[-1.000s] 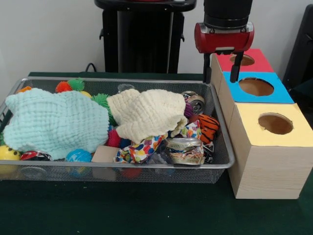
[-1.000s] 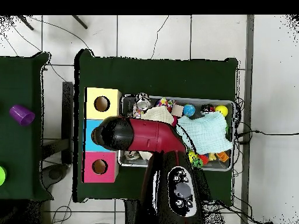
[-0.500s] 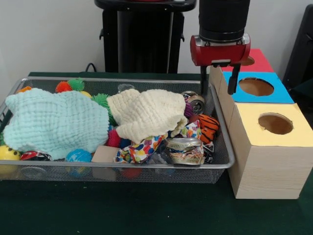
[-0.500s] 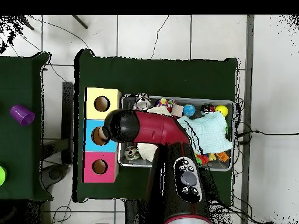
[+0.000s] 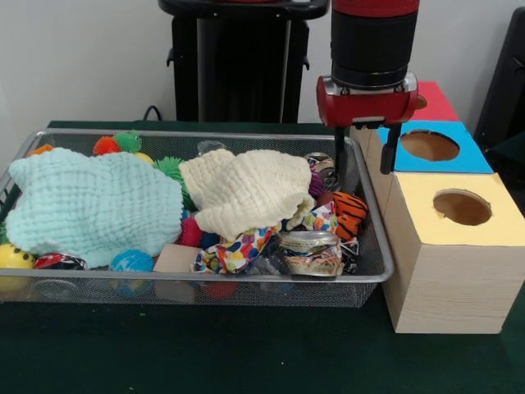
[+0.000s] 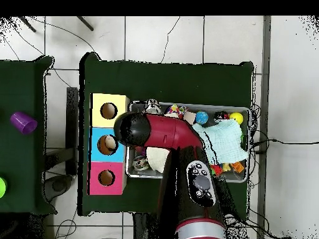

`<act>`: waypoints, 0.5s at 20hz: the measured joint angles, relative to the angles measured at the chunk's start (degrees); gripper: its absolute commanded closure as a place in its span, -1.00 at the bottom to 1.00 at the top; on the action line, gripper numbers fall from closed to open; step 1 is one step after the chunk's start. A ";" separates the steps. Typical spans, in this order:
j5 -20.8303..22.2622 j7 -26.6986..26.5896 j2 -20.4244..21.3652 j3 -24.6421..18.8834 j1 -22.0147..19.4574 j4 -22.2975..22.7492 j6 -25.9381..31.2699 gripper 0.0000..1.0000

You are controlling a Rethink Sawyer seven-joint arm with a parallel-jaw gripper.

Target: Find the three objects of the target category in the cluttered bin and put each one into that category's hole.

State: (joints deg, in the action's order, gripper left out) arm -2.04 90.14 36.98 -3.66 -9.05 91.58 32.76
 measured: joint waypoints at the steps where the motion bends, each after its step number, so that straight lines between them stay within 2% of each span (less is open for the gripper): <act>1: 0.00 0.00 -0.34 0.00 0.00 -0.29 0.00 -1.00; 10: 0.25 0.00 -2.41 -0.01 -0.01 -1.39 -0.01 -1.00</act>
State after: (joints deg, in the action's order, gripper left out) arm -1.79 90.14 34.56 -3.67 -9.06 90.19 32.75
